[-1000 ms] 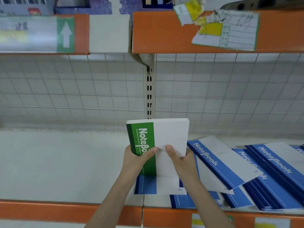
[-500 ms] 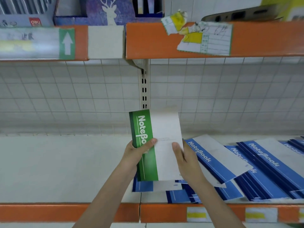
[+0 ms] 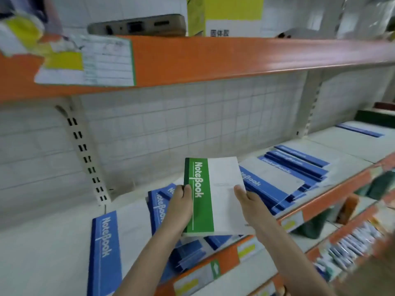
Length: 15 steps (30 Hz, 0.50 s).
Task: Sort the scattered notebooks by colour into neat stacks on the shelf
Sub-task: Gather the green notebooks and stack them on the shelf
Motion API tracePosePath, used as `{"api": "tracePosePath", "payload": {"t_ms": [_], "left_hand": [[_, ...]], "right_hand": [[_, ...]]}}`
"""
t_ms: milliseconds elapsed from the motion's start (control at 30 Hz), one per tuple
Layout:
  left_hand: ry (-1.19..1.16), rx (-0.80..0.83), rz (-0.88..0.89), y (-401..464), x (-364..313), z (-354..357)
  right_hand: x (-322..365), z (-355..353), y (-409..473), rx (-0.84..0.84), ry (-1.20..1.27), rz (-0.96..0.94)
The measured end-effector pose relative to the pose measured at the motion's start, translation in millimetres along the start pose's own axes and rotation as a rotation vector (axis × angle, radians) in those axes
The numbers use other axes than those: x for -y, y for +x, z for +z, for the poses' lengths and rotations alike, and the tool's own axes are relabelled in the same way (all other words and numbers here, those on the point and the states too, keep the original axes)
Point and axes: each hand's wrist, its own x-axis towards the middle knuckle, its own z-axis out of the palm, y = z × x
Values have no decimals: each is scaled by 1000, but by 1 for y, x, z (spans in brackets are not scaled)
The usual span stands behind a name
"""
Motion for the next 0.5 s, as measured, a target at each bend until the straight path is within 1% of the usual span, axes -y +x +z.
{"api": "tracePosePath", "payload": {"t_ms": [133, 333, 500], "left_hand": [[-59, 177, 5, 1, -19, 67], [-8, 424, 86, -15, -54, 174], [21, 639, 82, -46, -82, 256]], "right_hand": [[-19, -65, -1, -200, -27, 88], [-54, -160, -21, -438, 135, 174], [-85, -236, -48, -614, 189, 228]]}}
